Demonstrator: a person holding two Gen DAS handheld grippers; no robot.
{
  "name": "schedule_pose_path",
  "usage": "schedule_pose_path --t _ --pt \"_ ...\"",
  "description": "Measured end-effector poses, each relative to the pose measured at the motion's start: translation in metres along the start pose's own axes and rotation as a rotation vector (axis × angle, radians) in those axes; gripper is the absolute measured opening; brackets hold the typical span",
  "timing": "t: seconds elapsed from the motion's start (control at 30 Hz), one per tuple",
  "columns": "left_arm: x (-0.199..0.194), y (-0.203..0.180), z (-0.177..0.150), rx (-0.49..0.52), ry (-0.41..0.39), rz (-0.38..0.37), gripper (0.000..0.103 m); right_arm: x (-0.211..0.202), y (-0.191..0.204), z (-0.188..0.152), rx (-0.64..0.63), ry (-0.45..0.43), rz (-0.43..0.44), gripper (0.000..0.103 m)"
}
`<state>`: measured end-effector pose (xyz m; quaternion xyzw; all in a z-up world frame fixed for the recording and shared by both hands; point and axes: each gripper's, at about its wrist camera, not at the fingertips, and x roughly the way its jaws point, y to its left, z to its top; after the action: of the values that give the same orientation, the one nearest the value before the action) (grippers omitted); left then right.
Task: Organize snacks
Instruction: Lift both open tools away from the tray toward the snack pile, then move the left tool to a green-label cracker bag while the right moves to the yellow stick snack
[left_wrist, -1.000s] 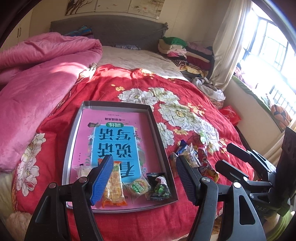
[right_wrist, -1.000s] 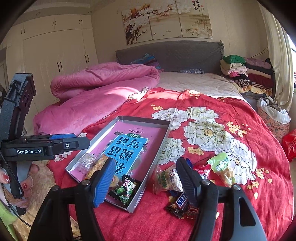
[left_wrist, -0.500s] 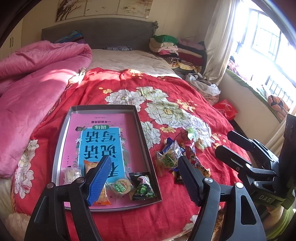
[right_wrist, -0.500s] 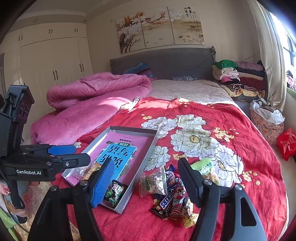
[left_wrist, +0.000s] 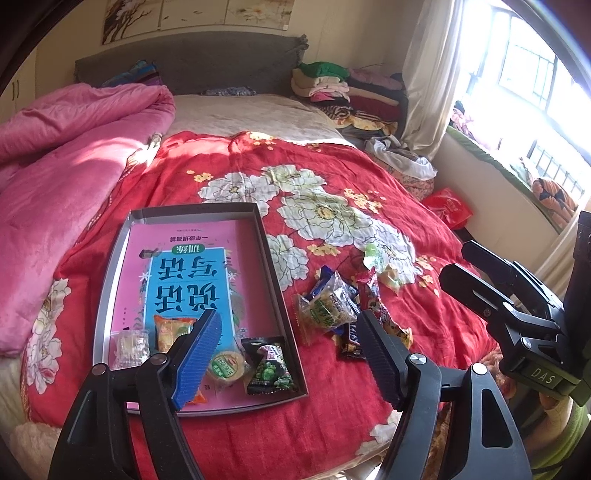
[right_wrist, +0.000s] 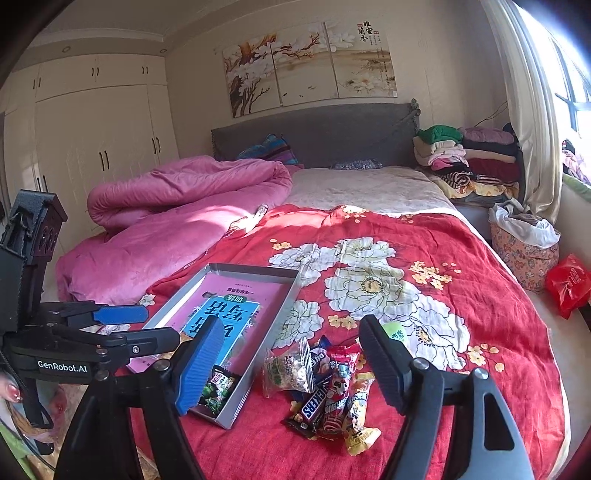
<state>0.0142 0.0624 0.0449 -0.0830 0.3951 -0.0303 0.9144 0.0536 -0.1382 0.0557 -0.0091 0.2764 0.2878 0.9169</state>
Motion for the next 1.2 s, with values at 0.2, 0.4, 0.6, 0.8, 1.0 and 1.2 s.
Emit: schedule_pose_path --t 0.2,0.4,0.6,0.8,1.0,1.2 --pt "0.003 -0.006 0.0 0.02 0.007 -0.003 0.077 -0.004 -0.013 0.0 0.029 -0.007 -0.03 0.076" --pt "0.007 -0.013 -0.001 0.042 0.018 -0.004 0.077 -0.006 -0.033 -0.003 0.068 -0.002 -0.067 0.076" --pt "0.013 -0.02 -0.002 0.06 0.033 -0.006 0.077 -0.004 -0.049 -0.005 0.101 0.015 -0.095 0.076" --pt "0.021 -0.026 -0.001 0.077 0.05 -0.009 0.077 -0.002 -0.062 -0.008 0.124 0.032 -0.122 0.076" --pt "0.029 -0.03 -0.002 0.087 0.067 -0.009 0.077 0.002 -0.072 -0.012 0.139 0.056 -0.138 0.076" --pt "0.037 -0.032 -0.003 0.096 0.083 -0.006 0.077 0.007 -0.075 -0.014 0.141 0.08 -0.149 0.076"
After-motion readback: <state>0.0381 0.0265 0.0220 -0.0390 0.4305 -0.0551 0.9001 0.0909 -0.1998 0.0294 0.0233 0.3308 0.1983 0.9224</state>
